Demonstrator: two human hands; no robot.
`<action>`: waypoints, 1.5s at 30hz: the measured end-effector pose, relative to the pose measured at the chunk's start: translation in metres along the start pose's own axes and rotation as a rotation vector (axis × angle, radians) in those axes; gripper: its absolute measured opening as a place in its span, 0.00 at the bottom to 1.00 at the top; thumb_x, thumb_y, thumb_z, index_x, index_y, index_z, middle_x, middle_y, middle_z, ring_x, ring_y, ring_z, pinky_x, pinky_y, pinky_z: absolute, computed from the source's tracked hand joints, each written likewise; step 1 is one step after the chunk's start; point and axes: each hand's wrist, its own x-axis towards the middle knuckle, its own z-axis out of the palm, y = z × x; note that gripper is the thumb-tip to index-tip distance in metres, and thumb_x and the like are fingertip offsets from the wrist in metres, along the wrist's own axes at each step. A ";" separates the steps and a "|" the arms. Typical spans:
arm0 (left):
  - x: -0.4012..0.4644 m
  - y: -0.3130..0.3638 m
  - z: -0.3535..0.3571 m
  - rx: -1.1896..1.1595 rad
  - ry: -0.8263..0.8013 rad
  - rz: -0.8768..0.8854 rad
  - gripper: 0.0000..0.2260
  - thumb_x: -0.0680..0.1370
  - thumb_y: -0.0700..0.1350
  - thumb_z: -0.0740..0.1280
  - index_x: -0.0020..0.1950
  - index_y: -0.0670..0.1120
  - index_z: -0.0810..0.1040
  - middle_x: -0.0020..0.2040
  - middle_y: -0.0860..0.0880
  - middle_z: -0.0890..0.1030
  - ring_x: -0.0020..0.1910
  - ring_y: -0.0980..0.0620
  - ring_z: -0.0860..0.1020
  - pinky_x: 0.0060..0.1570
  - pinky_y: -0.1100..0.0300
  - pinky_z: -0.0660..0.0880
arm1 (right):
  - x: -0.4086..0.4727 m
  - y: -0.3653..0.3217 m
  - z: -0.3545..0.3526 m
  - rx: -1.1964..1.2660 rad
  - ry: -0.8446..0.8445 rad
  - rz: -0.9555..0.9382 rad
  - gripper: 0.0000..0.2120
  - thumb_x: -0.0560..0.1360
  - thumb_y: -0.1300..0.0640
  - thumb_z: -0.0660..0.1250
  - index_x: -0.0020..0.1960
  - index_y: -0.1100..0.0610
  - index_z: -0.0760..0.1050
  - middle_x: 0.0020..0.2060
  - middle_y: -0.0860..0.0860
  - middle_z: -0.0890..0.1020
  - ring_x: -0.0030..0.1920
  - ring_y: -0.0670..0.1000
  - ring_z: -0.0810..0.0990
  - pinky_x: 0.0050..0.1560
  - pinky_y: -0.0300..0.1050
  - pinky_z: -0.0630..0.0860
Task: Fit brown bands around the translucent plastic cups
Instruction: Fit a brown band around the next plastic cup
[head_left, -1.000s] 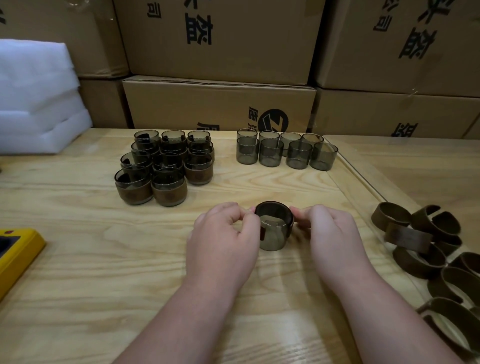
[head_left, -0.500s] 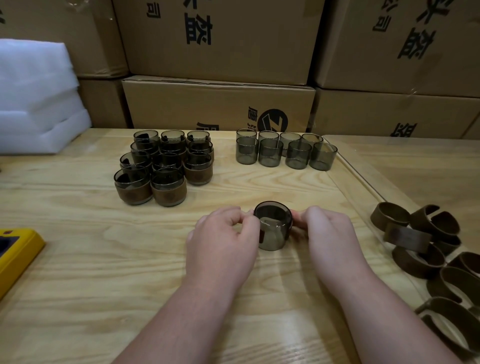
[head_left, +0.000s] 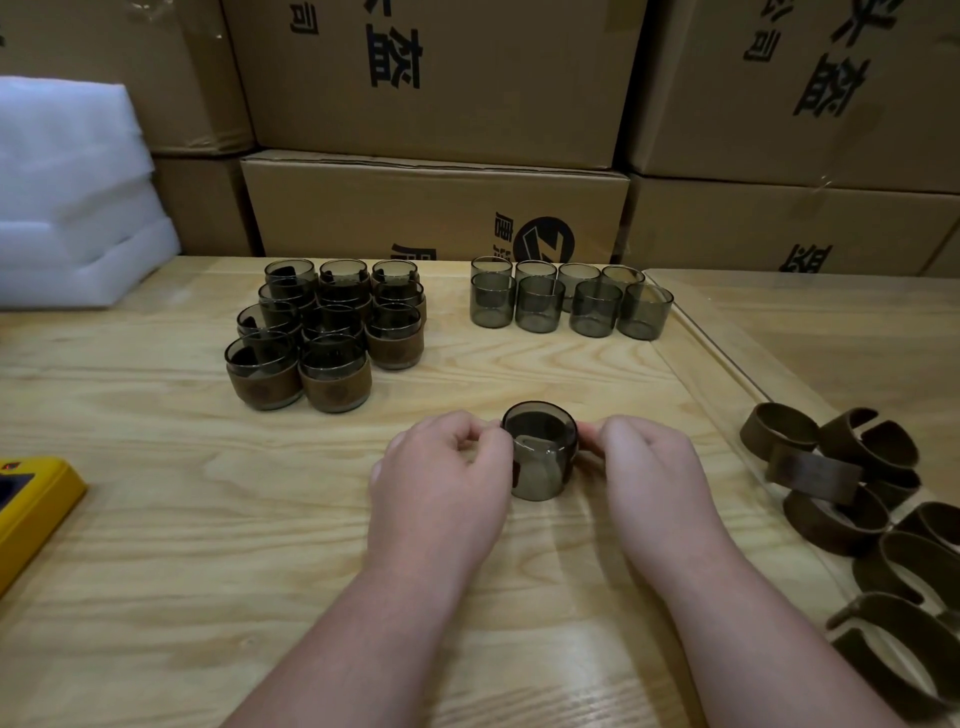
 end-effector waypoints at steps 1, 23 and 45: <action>0.000 0.001 -0.001 0.011 0.006 0.003 0.16 0.72 0.60 0.57 0.41 0.57 0.82 0.41 0.61 0.82 0.52 0.53 0.78 0.60 0.46 0.75 | 0.001 0.001 0.001 -0.011 0.010 -0.017 0.18 0.69 0.46 0.59 0.44 0.55 0.84 0.41 0.49 0.86 0.43 0.48 0.80 0.45 0.47 0.77; -0.004 0.006 -0.002 0.017 -0.174 0.013 0.35 0.70 0.62 0.66 0.75 0.75 0.58 0.64 0.61 0.82 0.64 0.60 0.79 0.71 0.49 0.71 | 0.008 0.013 0.006 -0.115 -0.130 -0.287 0.27 0.76 0.55 0.73 0.65 0.29 0.71 0.60 0.36 0.78 0.52 0.37 0.80 0.51 0.32 0.75; 0.007 -0.010 0.000 0.087 -0.163 0.054 0.30 0.76 0.53 0.75 0.77 0.61 0.70 0.67 0.58 0.81 0.66 0.61 0.77 0.59 0.68 0.69 | 0.018 0.025 0.004 -0.114 -0.175 -0.226 0.27 0.76 0.59 0.74 0.73 0.43 0.74 0.51 0.26 0.78 0.56 0.31 0.79 0.60 0.34 0.74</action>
